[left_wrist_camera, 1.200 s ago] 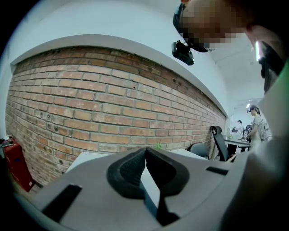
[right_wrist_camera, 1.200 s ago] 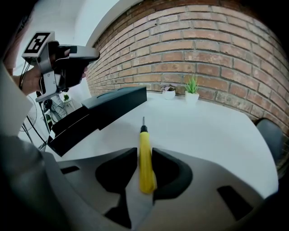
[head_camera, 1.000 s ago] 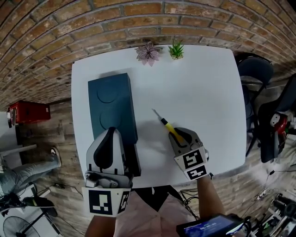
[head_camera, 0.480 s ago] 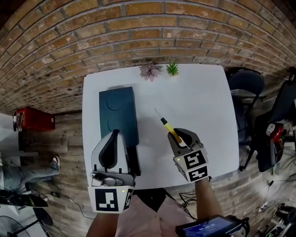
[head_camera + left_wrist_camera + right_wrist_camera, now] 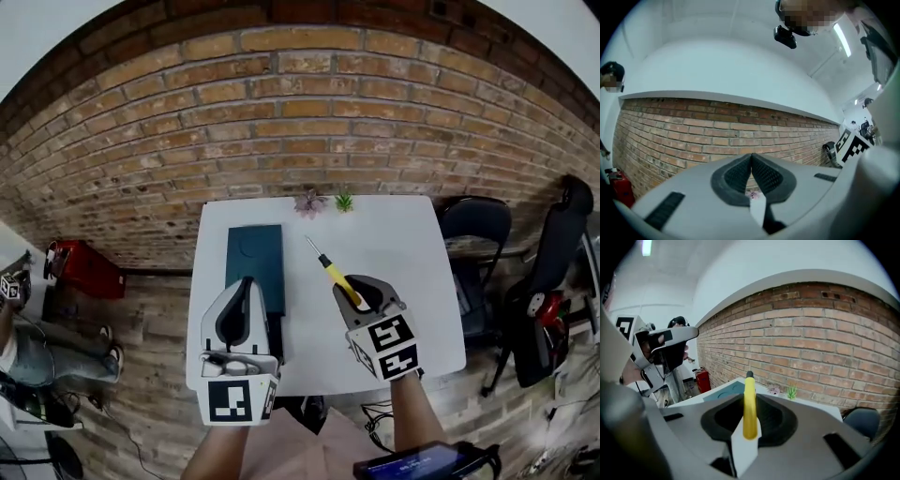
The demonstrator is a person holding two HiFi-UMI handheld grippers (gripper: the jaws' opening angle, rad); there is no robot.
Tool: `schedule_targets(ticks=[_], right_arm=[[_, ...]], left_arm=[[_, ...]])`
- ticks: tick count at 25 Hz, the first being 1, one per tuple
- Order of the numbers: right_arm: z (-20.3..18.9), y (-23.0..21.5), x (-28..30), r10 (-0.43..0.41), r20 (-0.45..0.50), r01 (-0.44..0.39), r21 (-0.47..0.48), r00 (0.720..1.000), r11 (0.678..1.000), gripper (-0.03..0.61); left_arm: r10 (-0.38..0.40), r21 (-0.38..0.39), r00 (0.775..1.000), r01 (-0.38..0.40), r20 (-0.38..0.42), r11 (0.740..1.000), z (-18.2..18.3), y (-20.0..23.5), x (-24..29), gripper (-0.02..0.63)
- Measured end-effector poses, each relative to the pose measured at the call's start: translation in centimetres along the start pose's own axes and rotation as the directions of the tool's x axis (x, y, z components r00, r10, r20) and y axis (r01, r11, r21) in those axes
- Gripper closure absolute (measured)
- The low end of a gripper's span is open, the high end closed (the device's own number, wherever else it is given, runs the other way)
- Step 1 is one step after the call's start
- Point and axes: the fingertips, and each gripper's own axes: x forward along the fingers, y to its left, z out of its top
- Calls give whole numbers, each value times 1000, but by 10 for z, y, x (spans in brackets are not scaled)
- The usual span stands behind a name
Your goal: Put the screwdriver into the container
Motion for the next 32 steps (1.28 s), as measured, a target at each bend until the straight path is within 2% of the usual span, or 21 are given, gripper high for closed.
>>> schedule_targets(ticks=[8, 18, 24, 32], right_arm=[[5, 32, -27, 42, 14, -42, -42, 999, 998, 499], [3, 86, -13, 135, -21, -136, -76, 991, 988, 499], [0, 124, 3, 156, -59, -161, -87, 986, 983, 499], [-17, 165, 19, 133, -127, -143, -67, 983, 988, 499]], left_arm=[[75, 15, 997, -75, 17, 997, 17, 7, -48, 601], [167, 25, 986, -166, -13, 986, 13, 45, -91, 601], [184, 15, 983, -184, -21, 983, 11, 79, -111, 601], [155, -8, 986, -156, -59, 988, -1, 118, -134, 601]])
